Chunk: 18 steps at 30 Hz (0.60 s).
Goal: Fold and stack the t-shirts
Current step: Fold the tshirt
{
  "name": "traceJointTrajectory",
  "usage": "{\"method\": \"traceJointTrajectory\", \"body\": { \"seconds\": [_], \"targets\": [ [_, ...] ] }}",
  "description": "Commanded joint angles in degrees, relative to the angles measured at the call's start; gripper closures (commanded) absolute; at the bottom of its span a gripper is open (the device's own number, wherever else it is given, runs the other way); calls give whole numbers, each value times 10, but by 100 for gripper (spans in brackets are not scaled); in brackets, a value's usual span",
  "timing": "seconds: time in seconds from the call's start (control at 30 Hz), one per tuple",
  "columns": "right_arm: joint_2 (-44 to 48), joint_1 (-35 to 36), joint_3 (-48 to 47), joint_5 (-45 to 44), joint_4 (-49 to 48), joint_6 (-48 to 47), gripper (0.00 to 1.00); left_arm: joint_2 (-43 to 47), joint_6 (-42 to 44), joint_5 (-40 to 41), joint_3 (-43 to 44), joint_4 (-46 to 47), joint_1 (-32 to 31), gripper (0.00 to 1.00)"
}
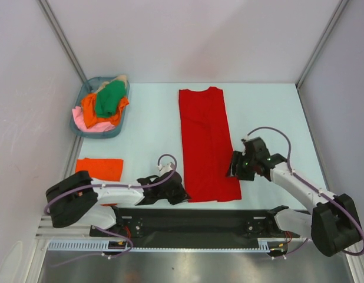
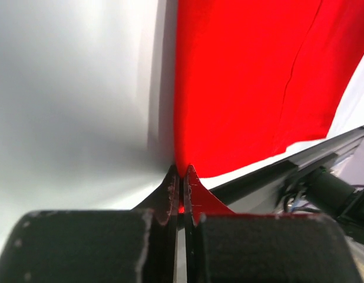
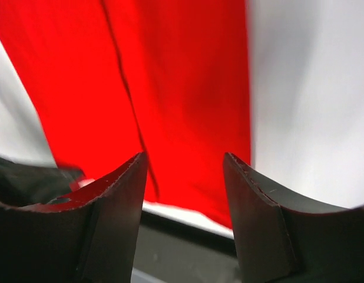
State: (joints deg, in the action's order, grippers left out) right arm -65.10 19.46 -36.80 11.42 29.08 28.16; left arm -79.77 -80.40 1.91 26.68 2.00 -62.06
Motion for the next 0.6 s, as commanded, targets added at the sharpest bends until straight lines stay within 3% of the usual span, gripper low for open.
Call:
{"method": "traceJointTrajectory", "body": {
  "seconds": [0.0, 0.13, 0.33, 0.43, 0.57],
  "targets": [
    [4, 71, 8, -23, 26, 58, 40, 39, 52, 42, -40, -90, 6, 97],
    [15, 96, 50, -13, 15, 94, 40, 85, 78, 66, -48, -141, 15, 96],
    [111, 127, 85, -23, 40, 132, 40, 139, 114, 71, -72, -161, 30, 92],
    [128, 127, 97, -28, 65, 142, 40, 145, 118, 57, -91, -139, 35, 89],
    [133, 135, 167, 35, -7, 179, 43, 137, 120, 31, -108, -88, 36, 88]
  ]
}}
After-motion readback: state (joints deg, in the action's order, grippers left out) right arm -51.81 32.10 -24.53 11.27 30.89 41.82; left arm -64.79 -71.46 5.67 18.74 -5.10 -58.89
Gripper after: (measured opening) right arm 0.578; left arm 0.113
